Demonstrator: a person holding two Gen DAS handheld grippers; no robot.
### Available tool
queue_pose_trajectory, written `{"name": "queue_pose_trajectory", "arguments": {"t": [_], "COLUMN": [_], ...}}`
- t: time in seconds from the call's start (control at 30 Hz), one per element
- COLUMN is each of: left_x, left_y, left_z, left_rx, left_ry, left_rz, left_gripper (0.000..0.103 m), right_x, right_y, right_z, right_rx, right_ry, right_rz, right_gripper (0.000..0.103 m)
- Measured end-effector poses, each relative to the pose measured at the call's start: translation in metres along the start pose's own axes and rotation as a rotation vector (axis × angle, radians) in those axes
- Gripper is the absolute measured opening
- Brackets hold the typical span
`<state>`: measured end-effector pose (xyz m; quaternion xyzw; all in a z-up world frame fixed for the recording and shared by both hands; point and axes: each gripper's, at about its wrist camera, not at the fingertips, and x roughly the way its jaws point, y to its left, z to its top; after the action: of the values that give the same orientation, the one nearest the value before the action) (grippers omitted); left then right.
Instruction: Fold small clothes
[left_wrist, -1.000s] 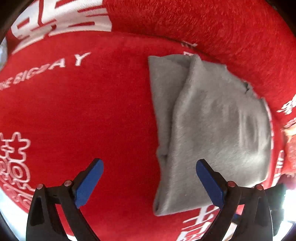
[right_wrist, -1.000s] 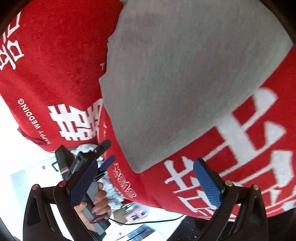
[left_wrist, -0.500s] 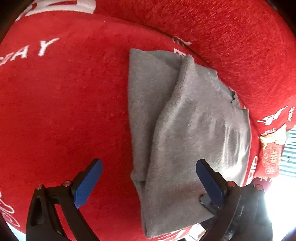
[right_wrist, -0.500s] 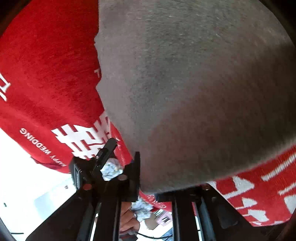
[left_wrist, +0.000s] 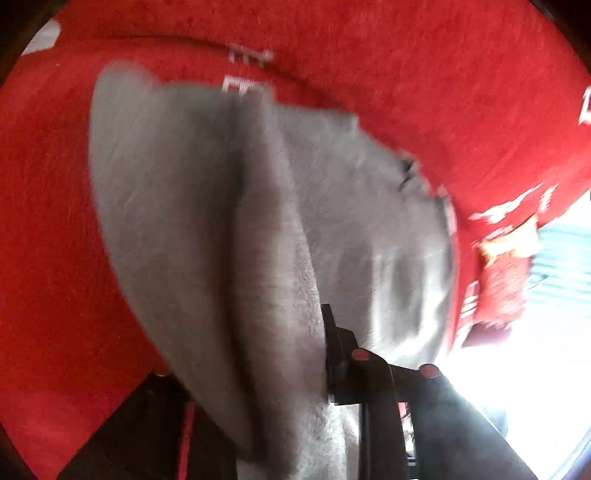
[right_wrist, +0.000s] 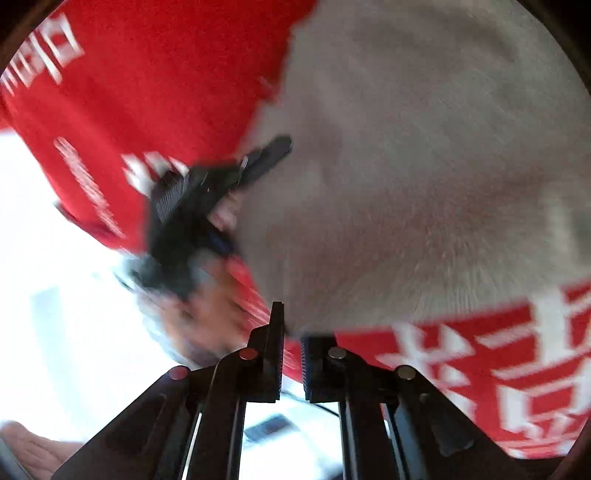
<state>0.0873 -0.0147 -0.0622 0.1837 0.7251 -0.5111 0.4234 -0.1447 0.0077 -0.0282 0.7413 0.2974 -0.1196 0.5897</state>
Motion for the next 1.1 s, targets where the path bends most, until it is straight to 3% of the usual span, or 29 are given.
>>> {"name": "queue_pose_trajectory", "arguments": {"t": [0.1, 0.17, 0.27, 0.3, 0.37, 0.47, 0.57, 0.63, 0.77, 0.97, 1.1], "left_x": [-0.002, -0.001, 0.000, 0.001, 0.002, 0.002, -0.002, -0.007, -0.022, -0.017, 0.027], "left_y": [-0.006, -0.009, -0.015, -0.016, -0.018, -0.024, -0.045, -0.061, -0.106, -0.216, -0.292], "left_z": [-0.005, -0.006, -0.005, -0.005, -0.001, -0.002, -0.006, -0.009, -0.012, -0.002, 0.003], "left_rx": [0.034, 0.025, 0.020, 0.023, 0.018, 0.046, 0.090, 0.119, 0.191, 0.324, 0.431], "left_ry": [-0.024, -0.037, -0.049, -0.046, -0.040, -0.055, -0.094, -0.116, -0.149, -0.166, -0.135], "left_rz": [0.051, 0.078, 0.109, 0.114, 0.119, 0.163, 0.224, 0.238, 0.209, 0.141, 0.130], "left_gripper": [0.024, 0.028, 0.033, 0.033, 0.033, 0.031, 0.020, 0.020, 0.019, 0.019, 0.019], "right_x": [-0.019, -0.042, -0.077, -0.084, -0.095, -0.091, -0.061, -0.054, -0.060, -0.114, -0.165], "right_y": [-0.002, 0.001, 0.011, 0.013, 0.017, 0.024, 0.015, 0.011, 0.012, -0.017, -0.050], "right_z": [-0.002, 0.008, 0.036, 0.047, 0.067, 0.094, 0.114, 0.114, 0.112, 0.105, 0.101], "right_rx": [-0.059, -0.093, -0.153, -0.170, -0.194, -0.268, -0.303, -0.329, -0.334, -0.171, -0.063], "right_ry": [0.041, -0.010, -0.138, -0.170, -0.224, -0.281, -0.224, -0.252, -0.226, -0.244, -0.311], "right_rz": [-0.135, -0.198, -0.328, -0.379, -0.414, -0.477, -0.562, -0.554, -0.522, -0.264, -0.124], "right_gripper": [0.015, 0.027, 0.028, 0.028, 0.011, 0.009, 0.009, 0.006, 0.006, 0.012, 0.012]}}
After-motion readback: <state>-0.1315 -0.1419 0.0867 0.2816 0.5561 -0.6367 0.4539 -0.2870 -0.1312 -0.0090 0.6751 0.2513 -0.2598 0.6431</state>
